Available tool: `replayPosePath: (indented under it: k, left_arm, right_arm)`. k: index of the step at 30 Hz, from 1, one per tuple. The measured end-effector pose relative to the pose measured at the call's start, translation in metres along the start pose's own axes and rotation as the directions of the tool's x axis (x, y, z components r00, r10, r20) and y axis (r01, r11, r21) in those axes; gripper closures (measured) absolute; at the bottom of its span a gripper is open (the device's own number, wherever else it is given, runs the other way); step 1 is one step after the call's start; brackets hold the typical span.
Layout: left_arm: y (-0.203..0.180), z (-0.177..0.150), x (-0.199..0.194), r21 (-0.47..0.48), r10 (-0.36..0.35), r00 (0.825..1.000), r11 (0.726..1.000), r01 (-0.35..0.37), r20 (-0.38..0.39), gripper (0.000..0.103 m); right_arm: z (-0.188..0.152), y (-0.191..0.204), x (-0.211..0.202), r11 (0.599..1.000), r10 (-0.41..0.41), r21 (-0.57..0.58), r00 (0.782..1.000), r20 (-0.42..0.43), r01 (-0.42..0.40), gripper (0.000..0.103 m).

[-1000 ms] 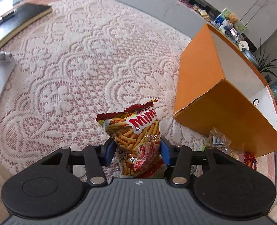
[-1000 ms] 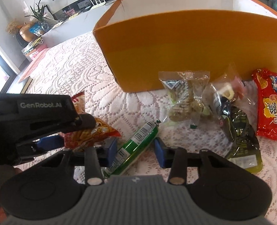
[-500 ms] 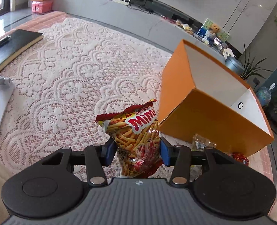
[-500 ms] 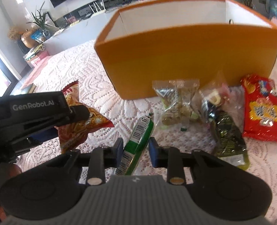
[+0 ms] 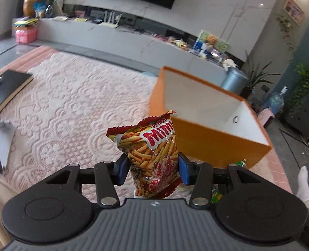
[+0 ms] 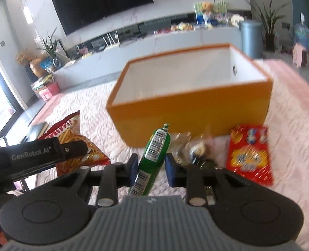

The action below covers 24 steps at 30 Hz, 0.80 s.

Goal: Organize snacks
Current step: 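Carry both snacks over the orange box and open both tools to drop them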

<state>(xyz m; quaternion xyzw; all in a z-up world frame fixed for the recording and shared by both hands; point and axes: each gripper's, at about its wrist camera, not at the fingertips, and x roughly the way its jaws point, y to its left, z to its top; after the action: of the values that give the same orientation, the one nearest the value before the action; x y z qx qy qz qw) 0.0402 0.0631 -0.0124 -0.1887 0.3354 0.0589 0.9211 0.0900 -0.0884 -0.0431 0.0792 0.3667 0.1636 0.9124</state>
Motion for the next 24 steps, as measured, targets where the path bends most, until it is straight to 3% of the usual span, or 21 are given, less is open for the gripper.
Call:
replayPosePath:
  k: [13,24]
  left_arm:
    - [-0.073,0.051,0.005,0.132,-0.113,0.993,0.985,0.108,0.033,0.049]
    - [-0.102,0.084,0.060,0.143,-0.175,0.983,0.973,0.181,-0.051,0.049]
  right_arm:
    - [0.068,-0.040,-0.041,0.990,-0.051,-0.120,0.989,0.138,0.068,0.078]
    - [0.121,-0.072,-0.014,0.955,-0.080,-0.272,0.987,0.137,0.115,0.078]
